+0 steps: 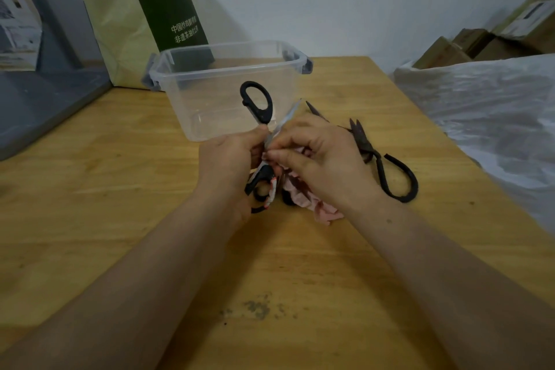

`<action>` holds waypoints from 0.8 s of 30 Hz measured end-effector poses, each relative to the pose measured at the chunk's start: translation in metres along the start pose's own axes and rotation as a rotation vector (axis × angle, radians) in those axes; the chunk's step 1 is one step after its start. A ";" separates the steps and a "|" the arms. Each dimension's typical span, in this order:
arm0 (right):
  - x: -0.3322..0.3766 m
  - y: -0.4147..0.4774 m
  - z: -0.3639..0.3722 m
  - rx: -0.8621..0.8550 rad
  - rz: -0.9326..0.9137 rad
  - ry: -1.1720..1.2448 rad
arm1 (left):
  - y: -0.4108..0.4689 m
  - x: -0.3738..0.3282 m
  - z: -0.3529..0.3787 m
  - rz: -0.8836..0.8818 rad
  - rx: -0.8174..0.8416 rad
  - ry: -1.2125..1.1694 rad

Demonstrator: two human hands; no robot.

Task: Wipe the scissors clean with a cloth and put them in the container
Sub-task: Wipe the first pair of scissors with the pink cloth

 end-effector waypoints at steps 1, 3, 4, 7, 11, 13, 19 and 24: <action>-0.001 0.000 0.000 0.028 0.007 -0.001 | 0.001 0.001 0.000 -0.007 0.004 0.004; -0.006 0.001 -0.004 0.078 0.070 0.025 | 0.001 0.003 0.001 -0.021 0.026 0.024; -0.009 0.000 -0.006 0.088 0.106 0.031 | 0.002 0.004 0.002 -0.030 0.037 0.027; -0.014 0.000 -0.018 -0.034 0.161 0.024 | 0.003 0.005 0.003 -0.048 0.049 0.050; -0.007 0.001 -0.017 -0.134 0.115 0.029 | 0.000 0.005 0.004 -0.032 0.051 0.094; -0.004 0.001 -0.007 -0.065 0.101 -0.050 | 0.000 0.005 0.003 -0.038 0.033 0.105; -0.002 0.000 -0.001 0.115 0.101 -0.067 | 0.003 0.009 0.000 -0.076 0.008 0.134; -0.002 0.001 -0.009 -0.013 0.087 -0.162 | 0.002 0.011 0.003 -0.098 0.021 0.114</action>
Point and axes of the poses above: each hand's wrist, its own y-axis towards the middle knuckle, its own z-axis out of the palm, x = y × z, the point moved 6 cm from there along y, towards the middle knuckle
